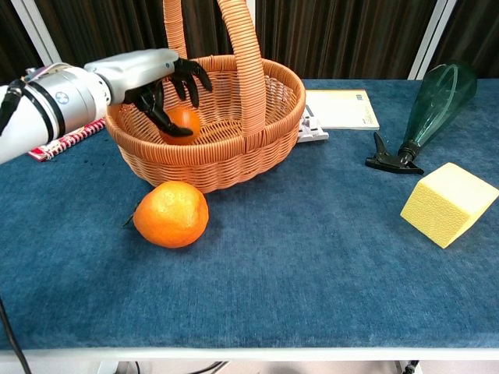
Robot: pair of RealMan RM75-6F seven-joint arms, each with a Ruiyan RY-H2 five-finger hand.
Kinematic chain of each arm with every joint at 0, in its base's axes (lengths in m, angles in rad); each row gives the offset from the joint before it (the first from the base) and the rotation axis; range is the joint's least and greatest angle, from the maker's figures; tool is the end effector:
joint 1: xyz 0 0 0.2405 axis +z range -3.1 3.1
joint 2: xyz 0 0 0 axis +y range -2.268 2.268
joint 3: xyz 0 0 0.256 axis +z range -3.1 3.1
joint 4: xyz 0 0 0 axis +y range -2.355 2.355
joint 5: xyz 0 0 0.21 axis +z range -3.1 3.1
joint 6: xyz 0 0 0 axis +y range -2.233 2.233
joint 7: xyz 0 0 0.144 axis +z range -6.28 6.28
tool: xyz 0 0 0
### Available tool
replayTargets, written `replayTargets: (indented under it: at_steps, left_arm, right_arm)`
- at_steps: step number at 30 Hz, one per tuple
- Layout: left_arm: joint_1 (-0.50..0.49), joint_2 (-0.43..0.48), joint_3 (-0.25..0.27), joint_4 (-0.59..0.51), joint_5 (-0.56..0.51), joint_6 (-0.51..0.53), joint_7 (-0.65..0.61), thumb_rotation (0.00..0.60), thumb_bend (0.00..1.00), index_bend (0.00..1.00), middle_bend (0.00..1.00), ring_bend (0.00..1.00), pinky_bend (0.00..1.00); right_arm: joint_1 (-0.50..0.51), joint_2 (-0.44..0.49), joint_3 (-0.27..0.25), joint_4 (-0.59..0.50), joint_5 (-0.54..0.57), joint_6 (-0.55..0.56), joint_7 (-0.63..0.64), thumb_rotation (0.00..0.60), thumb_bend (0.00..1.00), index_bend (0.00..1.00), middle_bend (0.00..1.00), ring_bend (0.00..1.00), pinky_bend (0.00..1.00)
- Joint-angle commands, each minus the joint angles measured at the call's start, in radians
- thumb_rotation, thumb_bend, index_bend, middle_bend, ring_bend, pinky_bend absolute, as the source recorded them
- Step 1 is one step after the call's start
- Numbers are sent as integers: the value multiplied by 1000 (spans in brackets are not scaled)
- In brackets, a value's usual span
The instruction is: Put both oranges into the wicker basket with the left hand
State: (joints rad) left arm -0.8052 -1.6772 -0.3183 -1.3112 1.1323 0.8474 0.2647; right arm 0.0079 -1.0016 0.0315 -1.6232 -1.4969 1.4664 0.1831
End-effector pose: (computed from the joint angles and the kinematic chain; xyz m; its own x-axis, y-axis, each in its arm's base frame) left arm -0.1125 0.3790 -0.0369 0.3521 0.2590 0.8994 0.8915 -0.3854 -0.2380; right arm -0.3323 -0.1525 0.1920 0.3204 -0.0557 0.9456 -0.9429 0.0767 0.3240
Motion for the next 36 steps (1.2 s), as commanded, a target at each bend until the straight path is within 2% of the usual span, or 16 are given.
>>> replayTargets:
  at_steps: [1, 7, 10, 12, 18, 23, 26, 29, 32, 36]
  left_arm:
    - [-5, 10, 10, -17, -2, 28, 5, 600, 73, 61, 106, 92, 322]
    - [7, 60, 22, -96, 29, 74, 4, 600, 65, 62, 106, 88, 318]
    - [28, 109, 37, -188, 51, 119, 28, 600, 71, 79, 110, 88, 318]
    - [55, 153, 57, -270, 68, 158, 54, 600, 89, 129, 130, 89, 317]
    - [166, 304, 162, -509, 114, 286, 171, 600, 112, 194, 159, 106, 316]
    - [305, 399, 284, -624, 229, 433, 138, 600, 112, 251, 193, 134, 319]
    - [382, 427, 358, -629, 303, 495, 64, 600, 112, 255, 202, 137, 320]
    - [441, 412, 412, -569, 354, 535, 4, 600, 112, 262, 218, 157, 322]
    - [474, 383, 448, -511, 373, 532, -34, 600, 111, 273, 228, 168, 323]
    - [485, 322, 463, -422, 384, 491, -95, 600, 111, 291, 249, 188, 327]
  right_arm:
    - [5, 18, -18, -2, -32, -14, 40, 600, 322, 0, 0, 0, 0]
    - [11, 21, -22, -2, -33, -26, 41, 600, 323, 0, 0, 0, 0]
    - [10, 20, -22, -3, -30, -23, 38, 600, 322, 0, 0, 0, 0]
    - [10, 19, -21, -3, -28, -24, 35, 600, 322, 0, 0, 0, 0]
    - [17, 19, -27, -5, -33, -38, 23, 600, 324, 0, 0, 0, 0]
    - [14, 17, -24, -8, -27, -28, 20, 600, 324, 0, 0, 0, 0]
    - [15, 13, -24, -9, -24, -31, 12, 600, 324, 0, 0, 0, 0]
    - [17, 11, -26, -10, -24, -37, 3, 600, 325, 0, 0, 0, 0]
    - [18, 9, -26, -12, -23, -37, -3, 600, 325, 0, 0, 0, 0]
    - [19, 7, -27, -12, -22, -39, -7, 600, 324, 0, 0, 0, 0]
